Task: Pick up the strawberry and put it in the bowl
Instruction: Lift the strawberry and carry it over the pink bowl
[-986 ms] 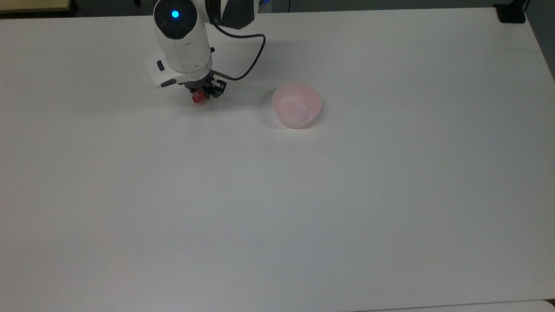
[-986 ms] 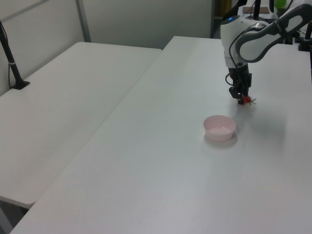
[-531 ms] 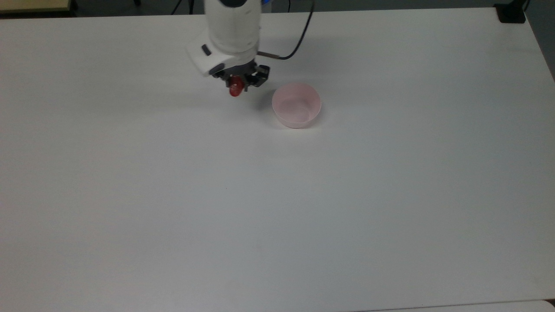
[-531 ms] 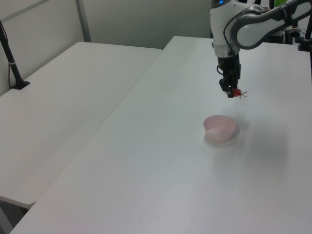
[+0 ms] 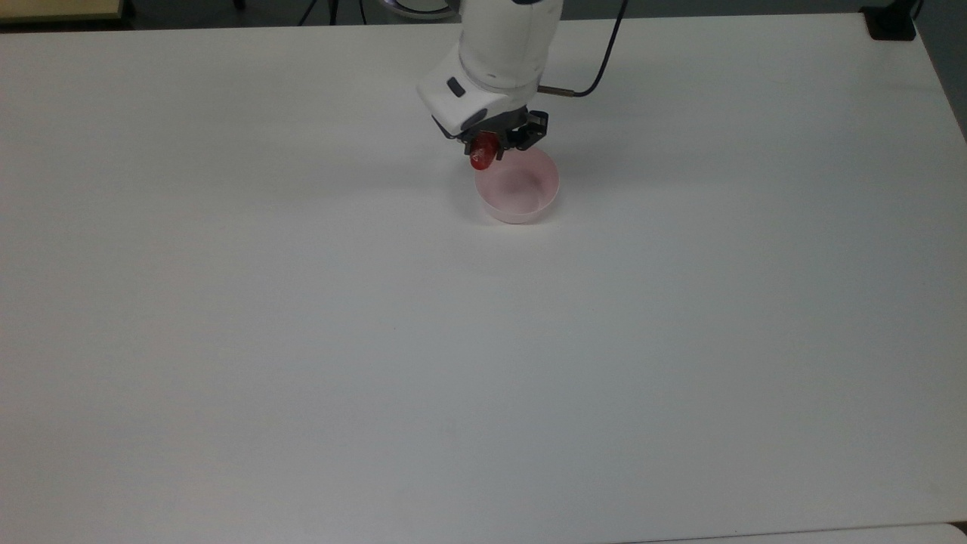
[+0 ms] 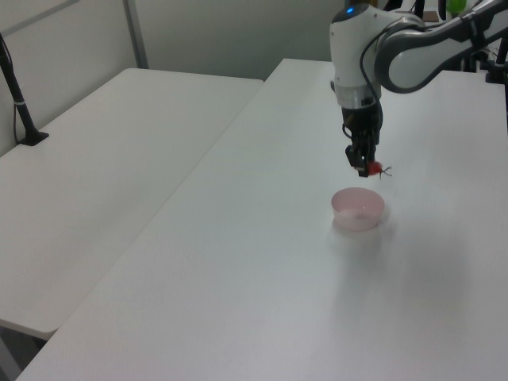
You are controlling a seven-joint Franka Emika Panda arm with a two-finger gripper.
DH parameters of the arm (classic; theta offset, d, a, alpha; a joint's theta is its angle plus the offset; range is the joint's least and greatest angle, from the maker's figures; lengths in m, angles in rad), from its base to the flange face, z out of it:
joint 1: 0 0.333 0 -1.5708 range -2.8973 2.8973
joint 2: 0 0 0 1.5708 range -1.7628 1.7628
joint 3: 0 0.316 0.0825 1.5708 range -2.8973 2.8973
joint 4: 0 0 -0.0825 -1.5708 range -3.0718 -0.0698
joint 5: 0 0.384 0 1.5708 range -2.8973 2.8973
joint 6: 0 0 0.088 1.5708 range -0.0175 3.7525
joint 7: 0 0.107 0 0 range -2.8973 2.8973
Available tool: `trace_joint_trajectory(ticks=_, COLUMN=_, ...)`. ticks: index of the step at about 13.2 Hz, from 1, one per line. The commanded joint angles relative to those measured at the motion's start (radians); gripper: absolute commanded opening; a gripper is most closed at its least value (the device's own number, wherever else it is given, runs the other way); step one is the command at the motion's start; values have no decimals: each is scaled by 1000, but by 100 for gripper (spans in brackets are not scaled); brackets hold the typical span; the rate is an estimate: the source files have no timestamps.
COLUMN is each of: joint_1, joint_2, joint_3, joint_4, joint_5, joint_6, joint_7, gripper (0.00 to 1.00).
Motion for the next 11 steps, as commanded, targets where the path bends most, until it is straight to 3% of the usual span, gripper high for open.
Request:
trace_joint_trajectory(ticks=1, joint_1=49, joint_2=71, joint_3=-5, joint_4=21, joint_5=-1, joint_6=71, joint_7=91, gripper=27)
trace_joint_trajectory(ticks=2, joint_1=54, joint_2=87, joint_3=-5, joint_4=24, joint_5=-7, joint_6=83, joint_7=110, gripper=30)
trace_joint_trajectory(ticks=3, joint_1=55, joint_2=99, joint_3=-5, joint_4=27, joint_5=-8, joint_6=94, joint_7=119, gripper=41)
trace_joint_trajectory(ticks=5, joint_1=55, joint_2=107, joint_3=-5, joint_4=28, joint_5=-10, joint_6=97, joint_7=121, gripper=92)
trace_joint_trajectory(ticks=7, joint_1=55, joint_2=108, joint_3=-5, joint_4=28, joint_5=-11, joint_6=97, joint_7=121, gripper=100)
trace_joint_trajectory(ticks=11, joint_1=51, joint_2=93, joint_3=-5, joint_4=31, joint_5=-11, joint_6=91, joint_7=122, gripper=100)
